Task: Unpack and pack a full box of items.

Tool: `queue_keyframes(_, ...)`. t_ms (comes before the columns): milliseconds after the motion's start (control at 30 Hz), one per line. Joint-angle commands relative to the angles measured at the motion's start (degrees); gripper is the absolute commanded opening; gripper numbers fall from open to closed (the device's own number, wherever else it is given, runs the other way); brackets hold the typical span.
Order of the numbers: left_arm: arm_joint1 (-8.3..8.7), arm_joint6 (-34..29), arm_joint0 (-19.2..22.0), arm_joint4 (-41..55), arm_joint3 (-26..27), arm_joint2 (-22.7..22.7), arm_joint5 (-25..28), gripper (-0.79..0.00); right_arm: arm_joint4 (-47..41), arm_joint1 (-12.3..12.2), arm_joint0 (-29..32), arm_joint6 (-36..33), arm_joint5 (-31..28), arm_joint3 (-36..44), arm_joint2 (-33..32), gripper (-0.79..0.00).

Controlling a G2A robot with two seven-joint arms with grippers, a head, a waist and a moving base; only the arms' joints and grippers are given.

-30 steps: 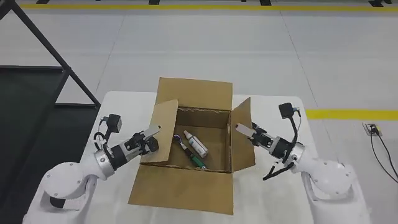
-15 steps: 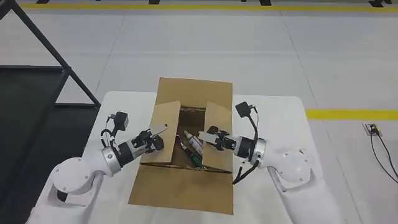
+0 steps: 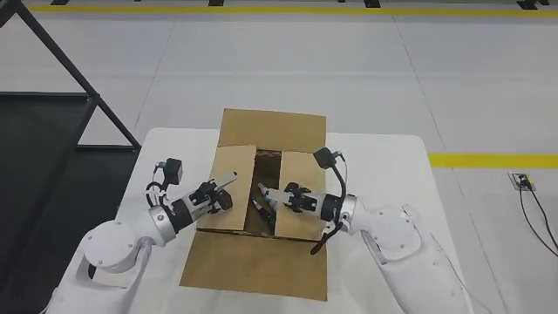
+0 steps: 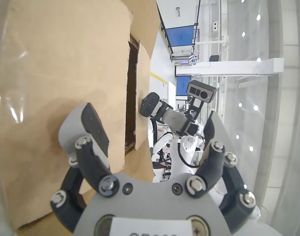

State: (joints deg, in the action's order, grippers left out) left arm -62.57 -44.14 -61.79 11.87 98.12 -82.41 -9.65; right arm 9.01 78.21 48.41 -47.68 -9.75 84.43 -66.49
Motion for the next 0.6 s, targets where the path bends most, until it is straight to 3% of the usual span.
queue_keyframes(0, -0.05, 0.59, 0.20, -0.04, -0.12, 0.65, -0.39, 0.000, 0.19, -0.03, -0.14, 0.29, 0.14, -0.34, 0.28, 0.000)
queue_keyframes(567, -0.21, 3.70, 1.45, -1.68, -1.14, 3.74, -3.02, 0.000, 4.94, -0.57, -1.38, -1.88, 1.85, -0.13, 3.21, 0.000)
